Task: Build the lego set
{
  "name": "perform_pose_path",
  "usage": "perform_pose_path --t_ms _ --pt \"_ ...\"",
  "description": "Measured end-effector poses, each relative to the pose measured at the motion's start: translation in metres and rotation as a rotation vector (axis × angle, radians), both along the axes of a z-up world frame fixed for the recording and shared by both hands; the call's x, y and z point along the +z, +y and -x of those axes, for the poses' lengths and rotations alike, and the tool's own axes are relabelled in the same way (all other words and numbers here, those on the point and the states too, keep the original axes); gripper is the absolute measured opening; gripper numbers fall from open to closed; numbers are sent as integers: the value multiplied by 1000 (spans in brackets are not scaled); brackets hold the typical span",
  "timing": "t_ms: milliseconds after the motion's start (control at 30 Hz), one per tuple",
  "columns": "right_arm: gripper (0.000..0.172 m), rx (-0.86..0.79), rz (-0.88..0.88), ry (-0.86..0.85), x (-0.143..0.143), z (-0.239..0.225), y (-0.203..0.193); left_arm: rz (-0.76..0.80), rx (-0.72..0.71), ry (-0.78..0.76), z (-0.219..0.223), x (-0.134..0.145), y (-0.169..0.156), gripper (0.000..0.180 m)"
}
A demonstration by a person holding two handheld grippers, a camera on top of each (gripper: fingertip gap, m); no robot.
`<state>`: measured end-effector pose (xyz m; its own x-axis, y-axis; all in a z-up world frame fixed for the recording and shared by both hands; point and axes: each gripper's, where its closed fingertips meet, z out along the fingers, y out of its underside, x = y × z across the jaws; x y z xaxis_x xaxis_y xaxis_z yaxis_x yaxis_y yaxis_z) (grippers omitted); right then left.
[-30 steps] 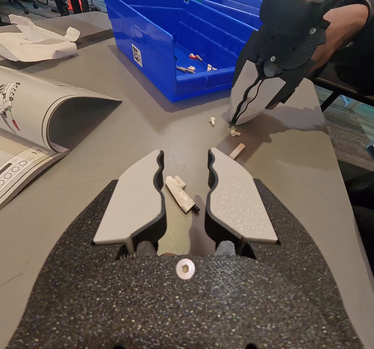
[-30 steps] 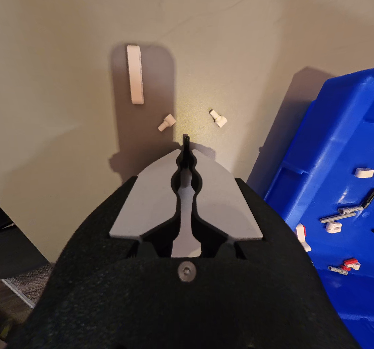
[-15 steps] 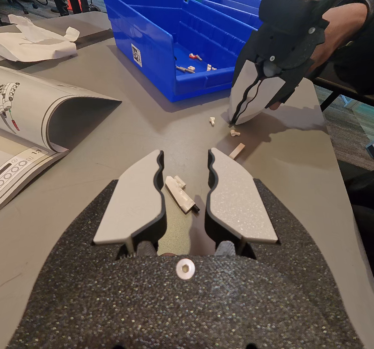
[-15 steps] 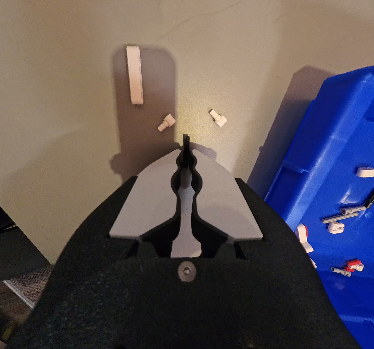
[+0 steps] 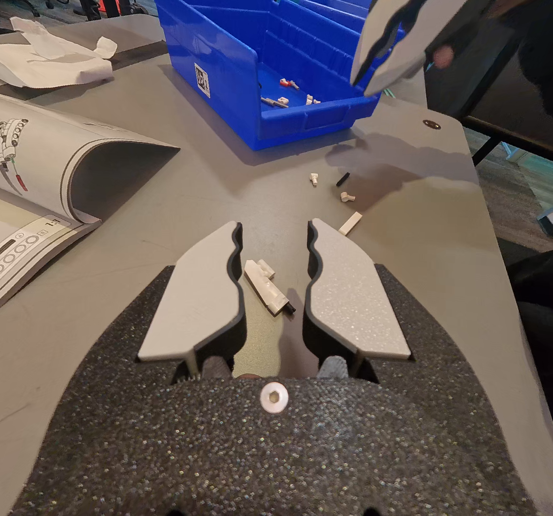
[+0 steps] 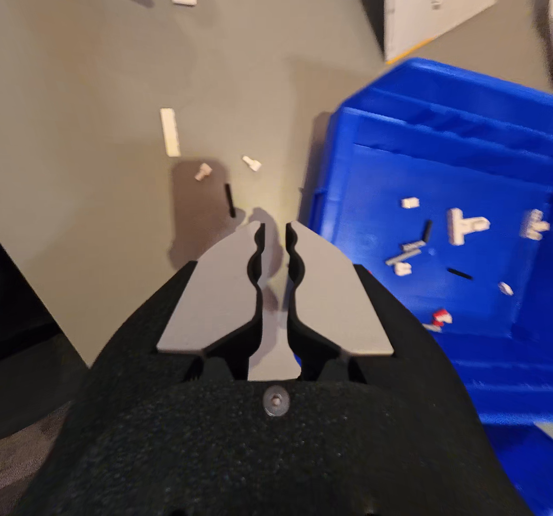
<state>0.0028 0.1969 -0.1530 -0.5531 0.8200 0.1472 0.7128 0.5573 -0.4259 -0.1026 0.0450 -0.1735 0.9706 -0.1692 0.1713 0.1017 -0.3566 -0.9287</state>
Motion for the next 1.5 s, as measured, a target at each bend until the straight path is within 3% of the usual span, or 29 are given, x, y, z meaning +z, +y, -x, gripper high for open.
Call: perform_pose_path --t_ms 200,467,800,1200,1500 --pt "13 -97 -65 29 14 0 51 7 3 -5 1 -1 1 42" --pt "13 -140 -110 9 9 3 80 3 2 -11 1 0 0 42" --pt "21 -39 -264 -281 -43 46 131 2 2 -7 1 0 0 42" --pt "28 -4 -190 -406 -78 57 141 -7 -4 -25 1 1 0 42" --pt "24 7 -163 -405 -80 61 141 -6 -2 -25 1 1 0 42"
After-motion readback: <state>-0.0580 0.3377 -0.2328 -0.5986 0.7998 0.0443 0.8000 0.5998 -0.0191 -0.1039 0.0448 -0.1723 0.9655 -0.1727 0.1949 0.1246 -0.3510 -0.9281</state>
